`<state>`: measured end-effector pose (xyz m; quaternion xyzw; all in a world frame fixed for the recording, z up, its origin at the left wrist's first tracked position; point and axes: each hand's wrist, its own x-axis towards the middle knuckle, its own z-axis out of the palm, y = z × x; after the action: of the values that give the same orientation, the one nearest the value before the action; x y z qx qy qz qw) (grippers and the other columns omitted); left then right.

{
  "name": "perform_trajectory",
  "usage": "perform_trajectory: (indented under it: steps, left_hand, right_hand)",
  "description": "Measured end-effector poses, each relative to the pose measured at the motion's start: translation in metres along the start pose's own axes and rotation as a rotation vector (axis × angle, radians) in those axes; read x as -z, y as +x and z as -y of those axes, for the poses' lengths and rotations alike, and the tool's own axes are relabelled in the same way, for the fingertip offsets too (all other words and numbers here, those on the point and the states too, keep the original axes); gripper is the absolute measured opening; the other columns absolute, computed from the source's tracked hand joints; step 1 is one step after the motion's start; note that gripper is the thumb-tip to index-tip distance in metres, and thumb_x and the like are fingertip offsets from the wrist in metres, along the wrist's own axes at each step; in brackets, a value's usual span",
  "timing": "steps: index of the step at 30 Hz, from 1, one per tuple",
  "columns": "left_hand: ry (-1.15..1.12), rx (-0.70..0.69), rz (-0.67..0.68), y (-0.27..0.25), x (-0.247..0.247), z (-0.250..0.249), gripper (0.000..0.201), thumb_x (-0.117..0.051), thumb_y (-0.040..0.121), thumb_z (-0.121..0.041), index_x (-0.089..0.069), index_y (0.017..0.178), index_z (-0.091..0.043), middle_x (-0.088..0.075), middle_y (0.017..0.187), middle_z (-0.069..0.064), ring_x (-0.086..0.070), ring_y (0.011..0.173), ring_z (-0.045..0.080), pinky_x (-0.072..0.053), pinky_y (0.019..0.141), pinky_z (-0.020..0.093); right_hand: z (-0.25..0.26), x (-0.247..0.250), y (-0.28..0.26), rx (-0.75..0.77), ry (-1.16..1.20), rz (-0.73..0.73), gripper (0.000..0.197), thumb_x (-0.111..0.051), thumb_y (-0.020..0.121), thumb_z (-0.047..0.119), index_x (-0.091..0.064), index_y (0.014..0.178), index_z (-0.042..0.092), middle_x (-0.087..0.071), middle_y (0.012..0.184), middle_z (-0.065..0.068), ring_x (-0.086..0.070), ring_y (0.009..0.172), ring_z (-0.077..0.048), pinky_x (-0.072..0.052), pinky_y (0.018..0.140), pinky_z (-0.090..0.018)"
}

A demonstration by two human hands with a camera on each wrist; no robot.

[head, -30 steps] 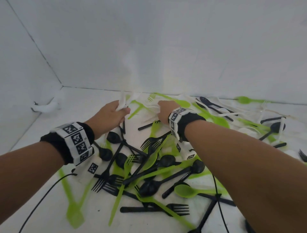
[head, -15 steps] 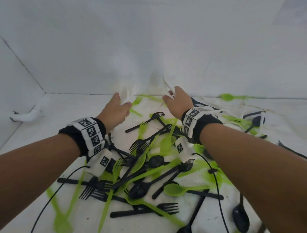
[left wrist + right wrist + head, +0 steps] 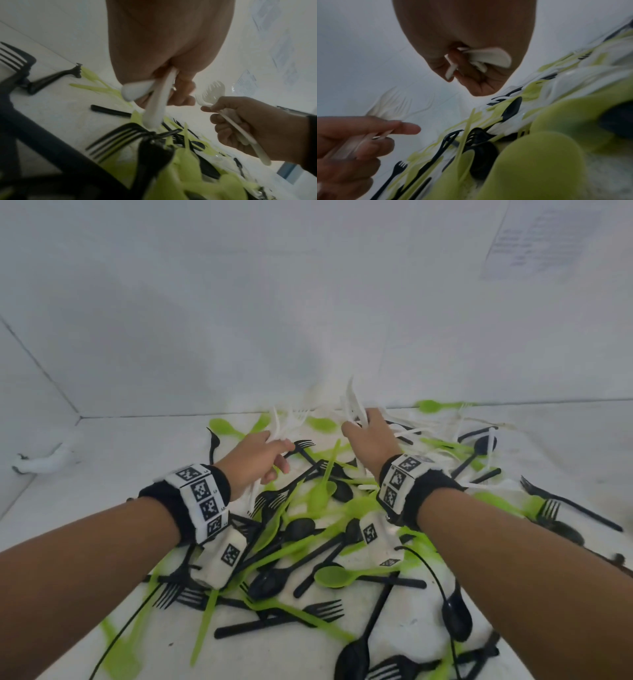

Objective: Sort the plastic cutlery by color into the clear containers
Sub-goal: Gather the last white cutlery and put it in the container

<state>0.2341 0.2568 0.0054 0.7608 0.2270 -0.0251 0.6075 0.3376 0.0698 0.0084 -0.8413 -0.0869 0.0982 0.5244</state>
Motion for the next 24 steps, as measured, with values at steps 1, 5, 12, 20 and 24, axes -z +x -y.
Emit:
perform_trajectory:
  steps: [1,5,12,20,24]
  left_hand:
    - [-0.012,-0.013,0.038,-0.006,-0.004,-0.002,0.029,-0.057,0.103,-0.028,-0.058,0.122,-0.006,-0.067,0.068,0.009,-0.051,0.049,0.021,-0.036,0.045,0.025]
    - [-0.09,-0.05,0.161,-0.029,-0.02,-0.016,0.029,-0.054,0.106,-0.032,-0.058,0.122,-0.008,-0.069,0.074,0.016,-0.069,0.065,0.031,-0.043,0.053,0.028]
    - [-0.21,-0.063,0.079,-0.045,-0.035,-0.027,0.034,-0.064,0.1,-0.033,-0.07,0.113,-0.003,-0.067,0.077,0.007,-0.05,0.05,0.014,-0.041,0.048,0.022]
    - [-0.238,-0.058,0.155,-0.062,-0.053,-0.025,0.032,-0.071,0.096,-0.03,-0.073,0.112,-0.003,-0.065,0.077,0.005,-0.054,0.055,0.016,-0.04,0.05,0.022]
    - [-0.221,-0.055,0.17,-0.068,-0.056,-0.022,0.031,-0.067,0.099,-0.03,-0.07,0.109,-0.002,-0.066,0.073,0.004,-0.052,0.053,0.015,-0.041,0.049,0.023]
  right_hand:
    - [0.0,0.0,-0.005,-0.015,0.051,0.01,0.024,-0.058,0.092,0.028,-0.054,0.113,0.018,-0.057,0.085,0.001,-0.055,0.071,-0.019,-0.048,0.065,-0.035]
    - [0.004,0.004,-0.027,-0.017,0.299,0.095,0.017,-0.059,0.098,0.041,-0.056,0.102,0.025,-0.042,0.067,0.003,-0.039,0.056,-0.015,-0.038,0.05,-0.03]
    - [0.011,0.012,-0.051,-0.017,0.521,0.044,0.01,-0.063,0.095,0.031,-0.057,0.093,0.023,-0.04,0.061,0.009,-0.036,0.053,-0.01,-0.032,0.048,-0.025]
    - [0.005,0.018,-0.064,-0.08,0.69,0.047,0.014,-0.059,0.096,0.019,-0.052,0.085,0.014,-0.045,0.066,-0.001,-0.038,0.049,-0.014,-0.035,0.045,-0.028]
    - [0.005,0.007,-0.07,-0.095,0.696,0.016,0.02,-0.062,0.099,0.022,-0.055,0.112,0.009,-0.055,0.076,-0.008,-0.05,0.049,-0.014,-0.043,0.044,-0.024]
